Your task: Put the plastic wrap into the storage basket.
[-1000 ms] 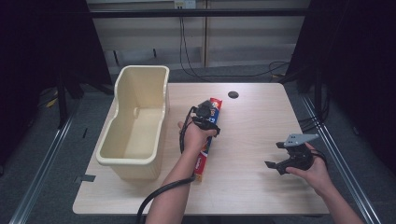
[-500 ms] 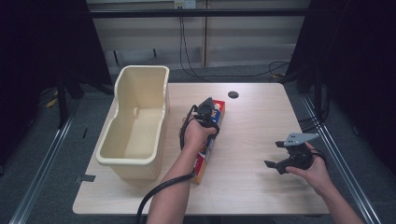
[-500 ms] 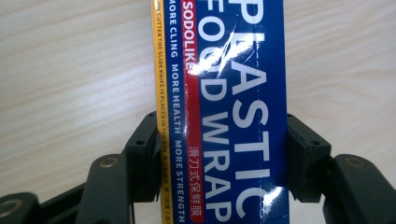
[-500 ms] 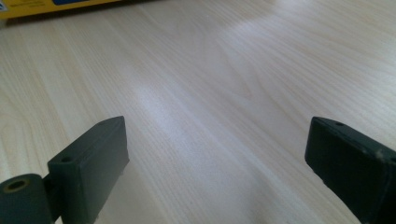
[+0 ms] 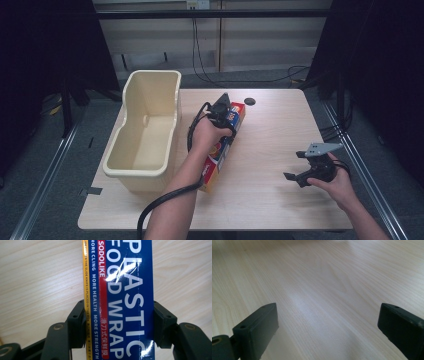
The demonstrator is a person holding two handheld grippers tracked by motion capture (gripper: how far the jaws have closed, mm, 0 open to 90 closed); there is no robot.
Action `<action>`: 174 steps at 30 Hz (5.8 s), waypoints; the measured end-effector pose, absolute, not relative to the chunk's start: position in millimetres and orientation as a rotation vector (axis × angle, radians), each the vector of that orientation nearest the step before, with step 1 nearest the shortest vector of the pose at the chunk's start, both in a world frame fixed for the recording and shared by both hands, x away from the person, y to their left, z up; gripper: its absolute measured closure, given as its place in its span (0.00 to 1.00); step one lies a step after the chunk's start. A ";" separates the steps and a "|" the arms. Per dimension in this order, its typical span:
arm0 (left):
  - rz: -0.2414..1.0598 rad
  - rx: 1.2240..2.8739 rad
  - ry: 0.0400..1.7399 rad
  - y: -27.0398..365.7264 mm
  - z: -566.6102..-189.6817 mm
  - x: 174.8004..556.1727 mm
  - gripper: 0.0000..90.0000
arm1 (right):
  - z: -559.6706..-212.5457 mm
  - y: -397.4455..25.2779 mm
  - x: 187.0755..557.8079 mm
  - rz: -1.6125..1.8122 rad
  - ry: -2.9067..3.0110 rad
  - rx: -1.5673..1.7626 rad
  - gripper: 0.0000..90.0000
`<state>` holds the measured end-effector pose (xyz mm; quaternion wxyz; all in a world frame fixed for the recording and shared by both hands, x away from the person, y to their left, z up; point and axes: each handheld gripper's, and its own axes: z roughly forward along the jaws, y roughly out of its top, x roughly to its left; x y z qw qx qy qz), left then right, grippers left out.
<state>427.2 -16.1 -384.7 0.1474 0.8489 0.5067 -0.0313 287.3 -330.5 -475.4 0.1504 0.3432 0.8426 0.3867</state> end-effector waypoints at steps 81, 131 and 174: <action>-0.045 2.323 1.625 107.9 -227.7 405.6 0.45 | -475.9 -322.0 286.4 1.107 2.458 0.943 0.02; 0.004 2.227 1.777 178.4 -222.7 395.2 0.45 | -477.7 -322.8 286.5 1.082 2.451 0.959 0.03; -0.052 2.209 1.844 189.8 -256.1 398.7 0.45 | -477.9 -323.1 285.8 1.074 2.458 0.952 0.03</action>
